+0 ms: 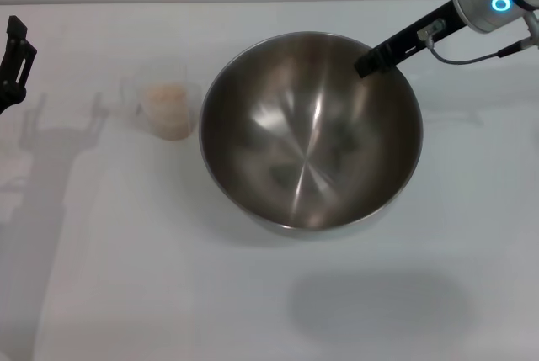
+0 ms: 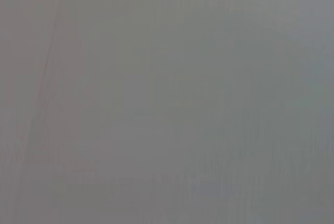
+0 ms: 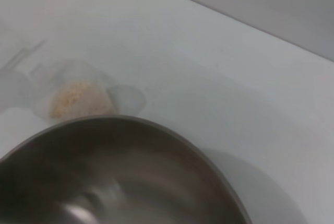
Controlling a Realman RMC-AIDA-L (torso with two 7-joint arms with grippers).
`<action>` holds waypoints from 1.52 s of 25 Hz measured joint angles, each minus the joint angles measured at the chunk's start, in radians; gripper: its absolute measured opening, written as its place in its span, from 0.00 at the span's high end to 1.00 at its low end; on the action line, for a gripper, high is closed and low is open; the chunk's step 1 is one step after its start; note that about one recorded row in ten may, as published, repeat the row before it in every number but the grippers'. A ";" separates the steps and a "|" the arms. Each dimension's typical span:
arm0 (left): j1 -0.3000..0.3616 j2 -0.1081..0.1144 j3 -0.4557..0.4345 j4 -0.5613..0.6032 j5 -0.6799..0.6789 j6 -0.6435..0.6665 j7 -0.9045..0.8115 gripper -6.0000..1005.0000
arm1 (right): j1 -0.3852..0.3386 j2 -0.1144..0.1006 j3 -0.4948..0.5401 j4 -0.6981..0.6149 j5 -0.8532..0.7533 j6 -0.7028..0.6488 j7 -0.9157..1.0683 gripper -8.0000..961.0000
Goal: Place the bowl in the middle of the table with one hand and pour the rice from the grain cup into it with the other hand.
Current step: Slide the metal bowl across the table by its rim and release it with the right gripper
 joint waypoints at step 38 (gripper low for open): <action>0.002 0.002 -0.003 0.002 0.000 -0.003 0.006 0.26 | 0.050 0.051 -0.077 0.004 -0.076 -0.096 -0.004 0.66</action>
